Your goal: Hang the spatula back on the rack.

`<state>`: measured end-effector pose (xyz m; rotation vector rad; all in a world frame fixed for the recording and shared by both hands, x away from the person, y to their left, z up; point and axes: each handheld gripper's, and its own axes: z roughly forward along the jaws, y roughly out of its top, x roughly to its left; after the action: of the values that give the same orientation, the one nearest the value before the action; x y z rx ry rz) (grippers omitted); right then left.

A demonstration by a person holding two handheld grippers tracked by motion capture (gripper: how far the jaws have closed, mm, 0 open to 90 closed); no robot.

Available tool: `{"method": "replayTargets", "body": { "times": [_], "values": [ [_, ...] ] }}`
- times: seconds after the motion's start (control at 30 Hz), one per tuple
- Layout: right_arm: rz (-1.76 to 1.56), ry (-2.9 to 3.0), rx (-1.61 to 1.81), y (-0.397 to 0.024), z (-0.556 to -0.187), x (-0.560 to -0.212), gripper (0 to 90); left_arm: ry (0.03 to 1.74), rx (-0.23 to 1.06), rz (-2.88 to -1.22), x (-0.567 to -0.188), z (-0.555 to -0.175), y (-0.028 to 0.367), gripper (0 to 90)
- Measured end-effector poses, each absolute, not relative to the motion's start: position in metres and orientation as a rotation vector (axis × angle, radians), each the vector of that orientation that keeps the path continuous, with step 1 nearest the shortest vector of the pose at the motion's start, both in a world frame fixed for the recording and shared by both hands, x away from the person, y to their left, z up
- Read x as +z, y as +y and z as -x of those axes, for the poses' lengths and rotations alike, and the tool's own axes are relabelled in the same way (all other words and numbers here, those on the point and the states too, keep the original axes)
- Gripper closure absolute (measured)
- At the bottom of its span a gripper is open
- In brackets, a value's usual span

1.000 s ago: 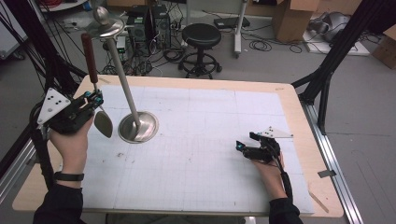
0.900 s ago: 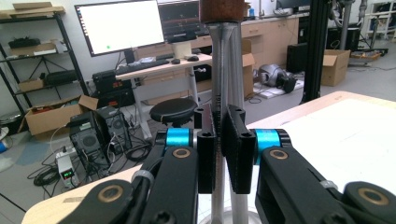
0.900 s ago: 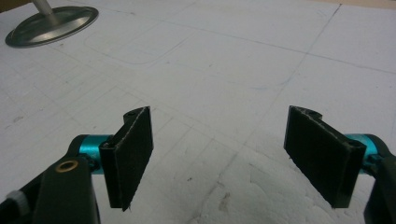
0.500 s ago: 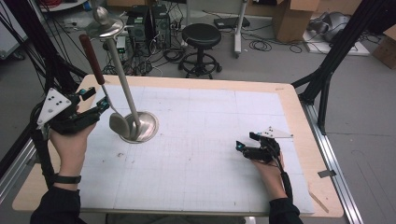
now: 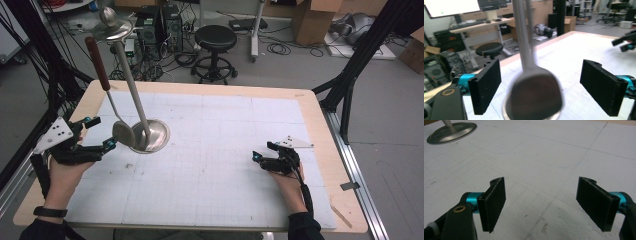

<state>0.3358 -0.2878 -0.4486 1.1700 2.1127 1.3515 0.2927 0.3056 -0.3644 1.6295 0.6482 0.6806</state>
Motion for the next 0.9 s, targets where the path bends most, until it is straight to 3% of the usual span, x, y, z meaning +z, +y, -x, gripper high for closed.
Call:
{"method": "replayTargets", "body": {
  "times": [0.57,0.9],
  "values": [
    [-1.158,2.099,1.347,-0.288,-0.335,-0.447,19.4,0.659,0.537,-1.650,-0.428,-0.281,0.309,17.8],
    [-1.117,2.080,1.297,-0.296,-0.322,-0.438,16.3,0.683,0.518,-1.725,-0.440,-0.284,0.307,17.8]
  ]
}}
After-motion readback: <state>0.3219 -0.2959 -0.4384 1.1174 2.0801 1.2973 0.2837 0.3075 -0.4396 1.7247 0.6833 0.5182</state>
